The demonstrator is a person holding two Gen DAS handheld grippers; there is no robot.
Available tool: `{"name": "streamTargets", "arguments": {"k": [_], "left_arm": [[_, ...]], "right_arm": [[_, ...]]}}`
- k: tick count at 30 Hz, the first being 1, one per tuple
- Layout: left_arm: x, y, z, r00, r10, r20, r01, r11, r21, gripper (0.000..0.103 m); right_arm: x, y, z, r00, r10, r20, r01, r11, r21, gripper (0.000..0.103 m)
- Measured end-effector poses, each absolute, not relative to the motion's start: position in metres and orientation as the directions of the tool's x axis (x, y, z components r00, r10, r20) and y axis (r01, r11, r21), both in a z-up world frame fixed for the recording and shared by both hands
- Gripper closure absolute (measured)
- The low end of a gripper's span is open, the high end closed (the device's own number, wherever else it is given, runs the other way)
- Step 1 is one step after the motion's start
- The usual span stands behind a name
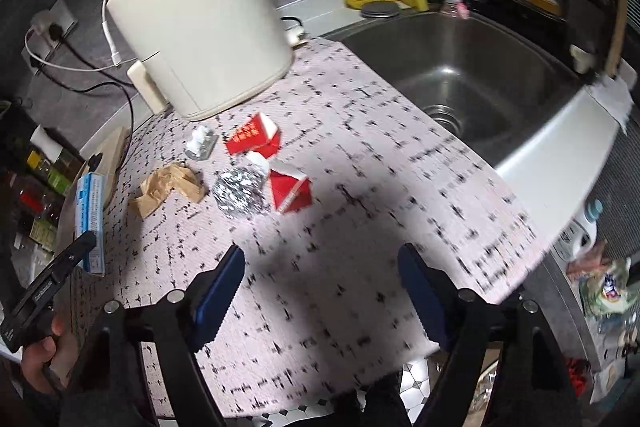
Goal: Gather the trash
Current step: 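Grasp the blue medicine box with the left tool while the right tool grasps the red-and-white paper packet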
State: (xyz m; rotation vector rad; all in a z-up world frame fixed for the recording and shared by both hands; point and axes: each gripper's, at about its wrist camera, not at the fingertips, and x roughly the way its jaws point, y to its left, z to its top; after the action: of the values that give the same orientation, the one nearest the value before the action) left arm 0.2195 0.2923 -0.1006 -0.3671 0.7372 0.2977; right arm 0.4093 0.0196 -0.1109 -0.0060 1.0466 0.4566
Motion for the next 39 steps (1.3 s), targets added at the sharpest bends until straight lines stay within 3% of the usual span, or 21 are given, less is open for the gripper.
{"name": "streamTargets", "arguments": {"k": [17, 21, 25, 26, 27, 39], "left_arm": [[0.120, 0.330, -0.099, 0.604, 0.330, -0.726, -0.632, 0.752, -0.184, 0.037], [0.107, 0.335, -0.103, 0.596, 0.335, -0.730, -0.643, 0.743, -0.184, 0.037], [0.100, 0.335, -0.103, 0.604, 0.326, -0.727, -0.634, 0.749, -0.191, 0.037], [0.099, 0.334, -0.103, 0.609, 0.320, -0.726, -0.627, 0.755, -0.192, 0.037], [0.099, 0.334, -0.103, 0.612, 0.316, -0.725, -0.621, 0.760, -0.193, 0.037], [0.131, 0.315, -0.114, 0.689, 0.174, -0.704, -0.469, 0.847, -0.250, 0.037]], "right_arm": [[0.460, 0.083, -0.156, 0.341, 0.365, -0.866, -0.463, 0.867, 0.183, 0.051], [0.464, 0.090, -0.166, 0.330, 0.344, -0.879, -0.462, 0.871, 0.167, 0.081], [0.460, 0.088, -0.163, 0.348, 0.343, -0.873, -0.455, 0.875, 0.163, 0.085], [0.457, 0.087, -0.161, 0.354, 0.342, -0.870, -0.453, 0.877, 0.160, 0.097], [0.454, 0.086, -0.160, 0.355, 0.335, -0.873, -0.452, 0.879, 0.153, 0.100], [0.404, 0.052, -0.135, 0.403, 0.346, -0.847, -0.426, 0.890, 0.161, 0.102]]}}
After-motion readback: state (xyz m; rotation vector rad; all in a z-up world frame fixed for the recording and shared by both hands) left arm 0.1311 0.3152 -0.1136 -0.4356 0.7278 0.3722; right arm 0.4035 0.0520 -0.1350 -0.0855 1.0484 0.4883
